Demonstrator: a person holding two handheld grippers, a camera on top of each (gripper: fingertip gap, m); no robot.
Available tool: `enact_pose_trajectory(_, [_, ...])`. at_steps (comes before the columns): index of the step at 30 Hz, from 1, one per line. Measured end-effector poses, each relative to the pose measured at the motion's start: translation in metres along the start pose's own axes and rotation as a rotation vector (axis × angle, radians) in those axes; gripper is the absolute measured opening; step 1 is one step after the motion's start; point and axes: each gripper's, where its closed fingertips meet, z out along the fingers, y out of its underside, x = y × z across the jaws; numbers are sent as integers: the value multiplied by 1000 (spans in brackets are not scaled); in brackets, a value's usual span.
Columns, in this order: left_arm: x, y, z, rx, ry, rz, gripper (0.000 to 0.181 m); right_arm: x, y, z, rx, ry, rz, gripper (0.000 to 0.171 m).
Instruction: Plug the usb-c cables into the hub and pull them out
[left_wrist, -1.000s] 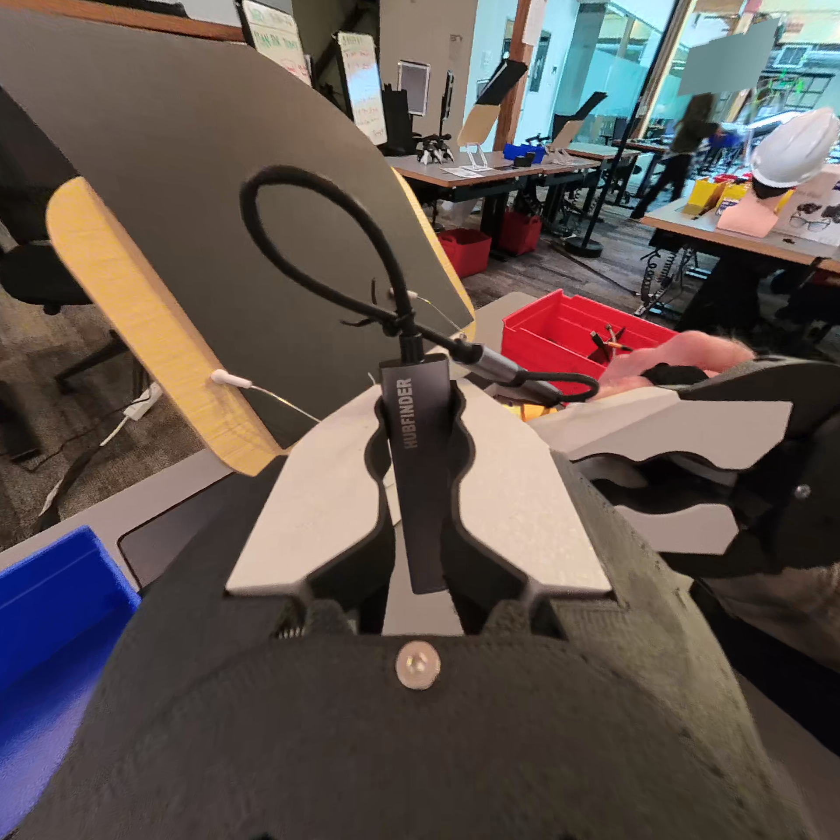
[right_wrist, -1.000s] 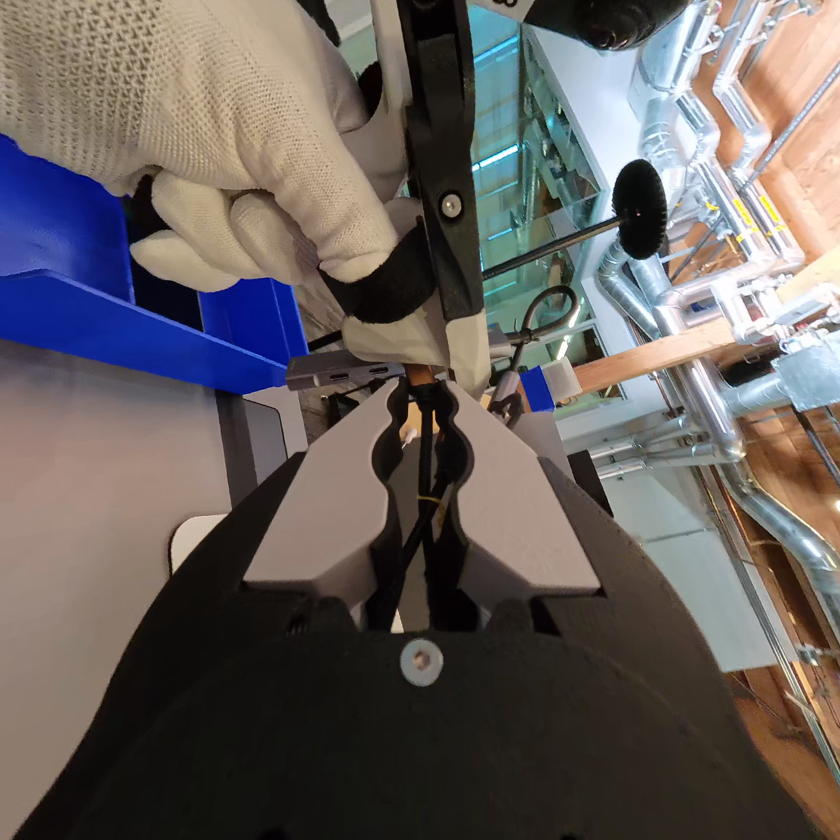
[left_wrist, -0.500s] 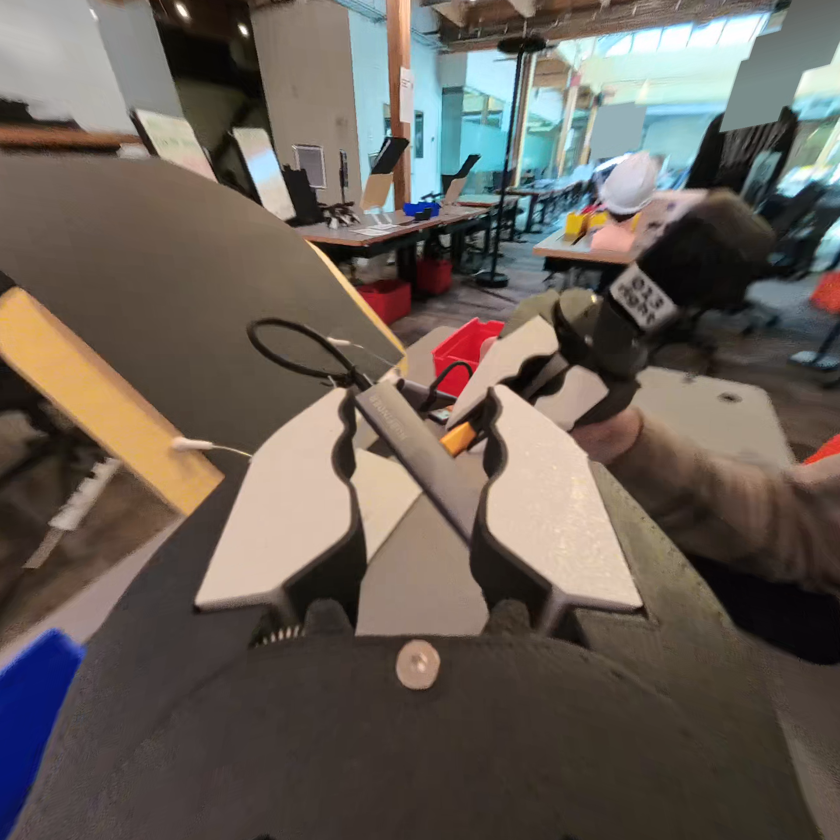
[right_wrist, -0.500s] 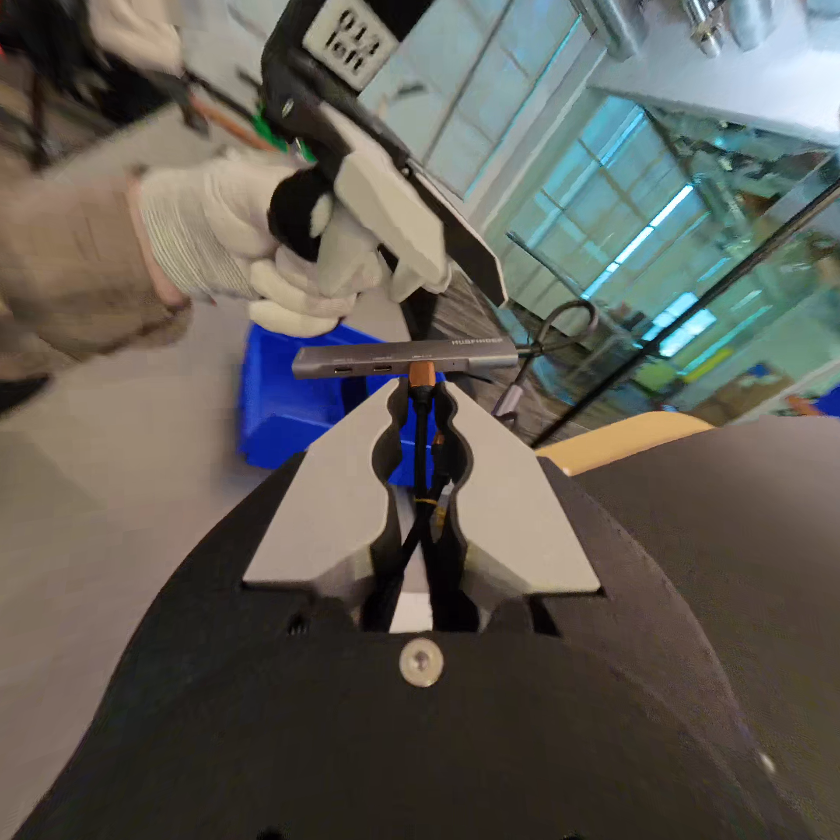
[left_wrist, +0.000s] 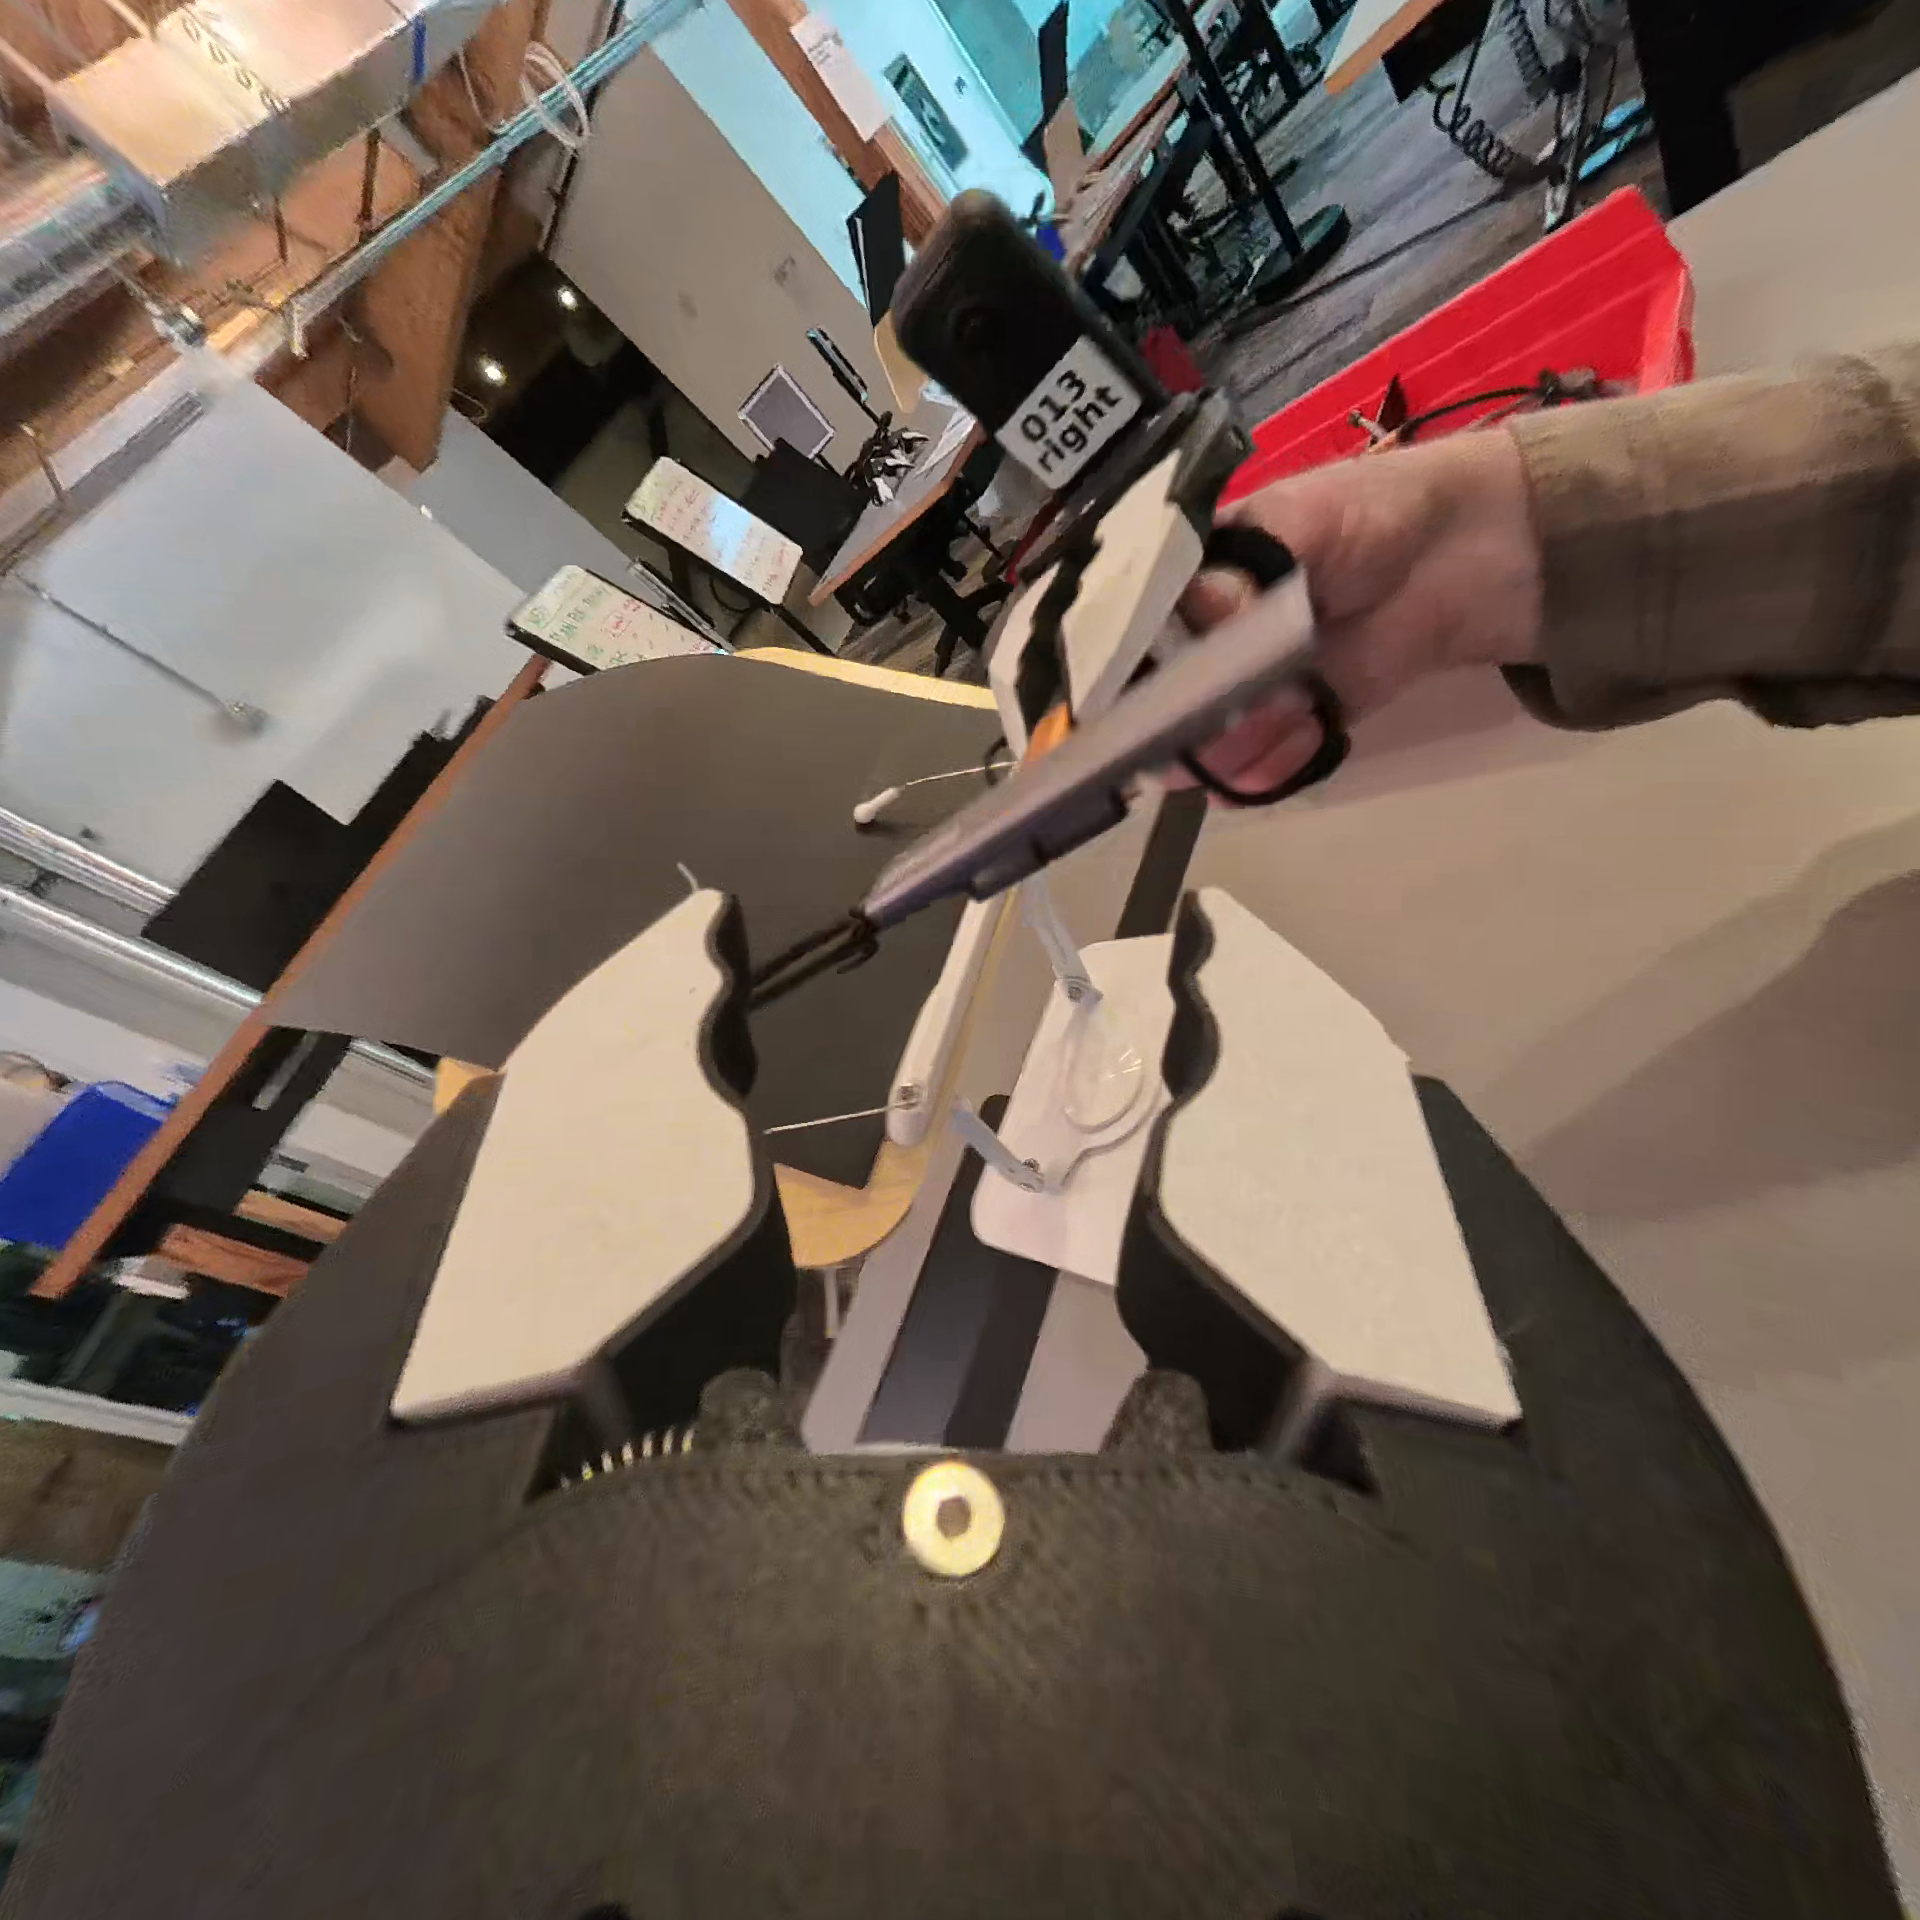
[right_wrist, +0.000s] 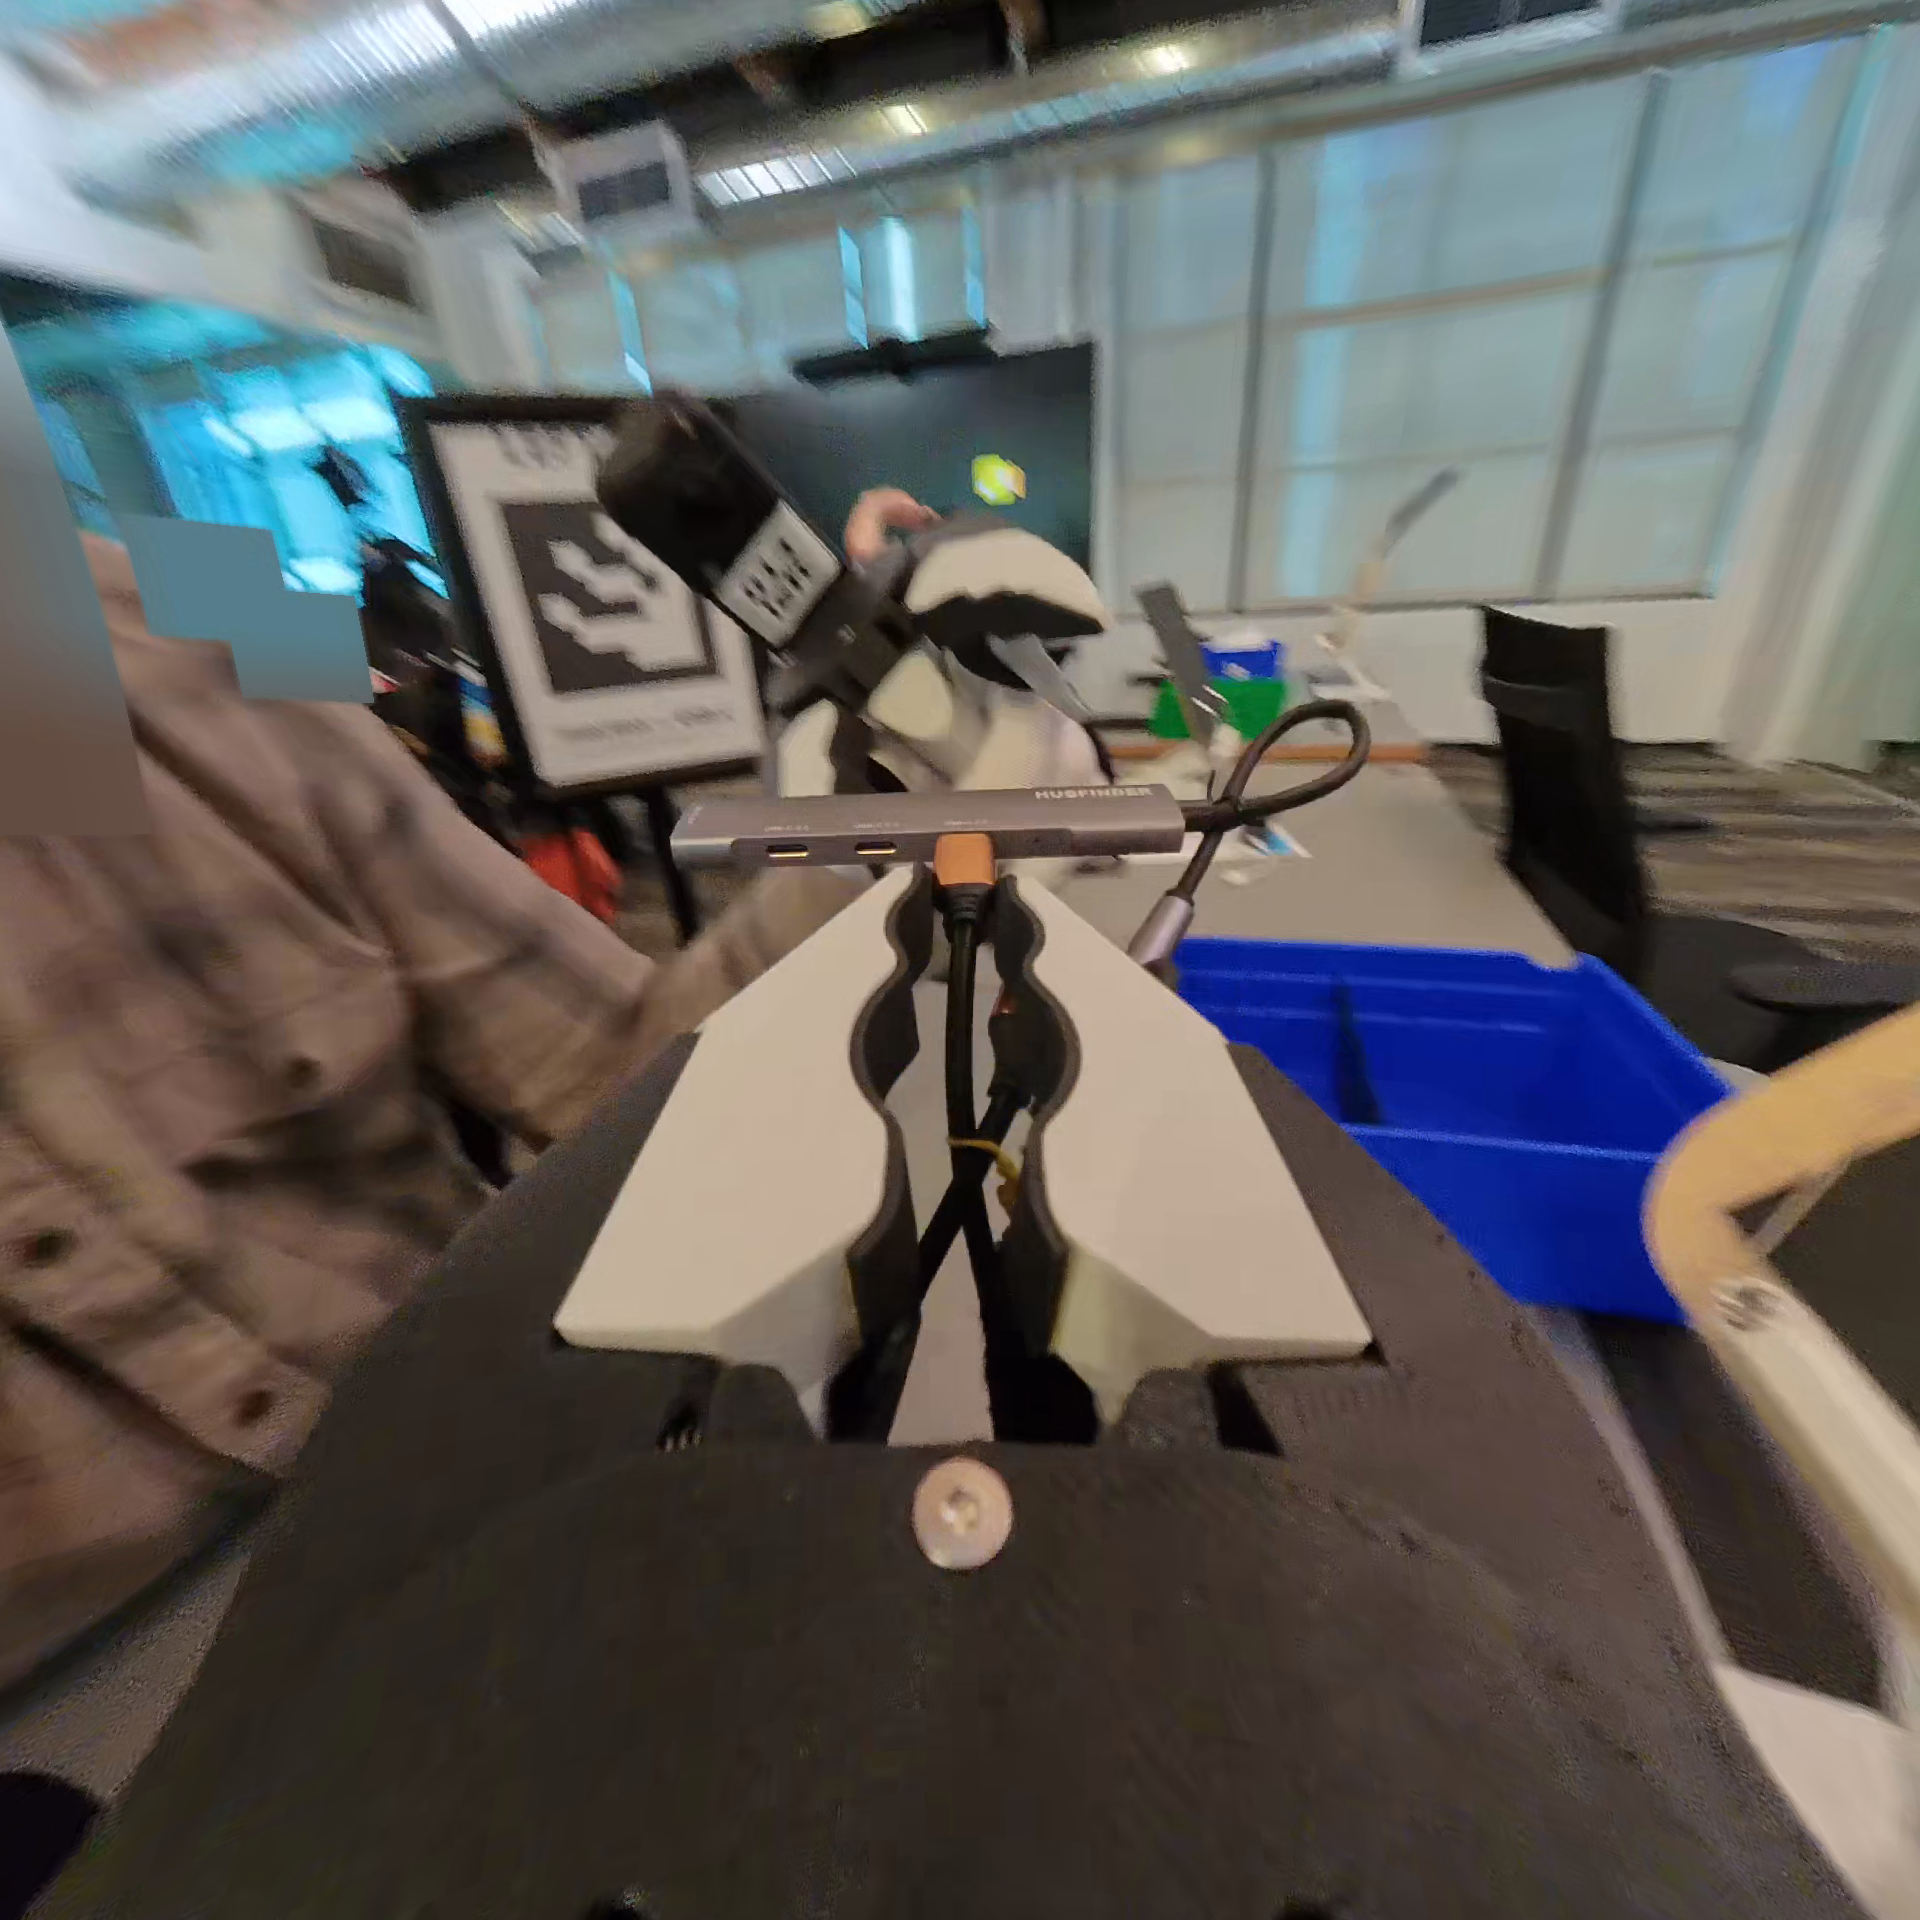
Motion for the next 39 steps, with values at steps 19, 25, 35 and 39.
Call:
enact_pose_trajectory(19, [-55,7,37,-114,-791,480,62,2,-20,28,262,-136,285,8])
enact_pose_trajectory(25, [-54,9,32,-99,-740,482,58,6,-19,33,303,-138,317,8])
enact_pose_trajectory(35, [-59,6,23,-32,-831,468,47,15,-25,36,412,-127,400,8])
enact_pose_trajectory(39, [-62,9,17,-14,-845,451,40,17,-25,41,438,-117,414,8])
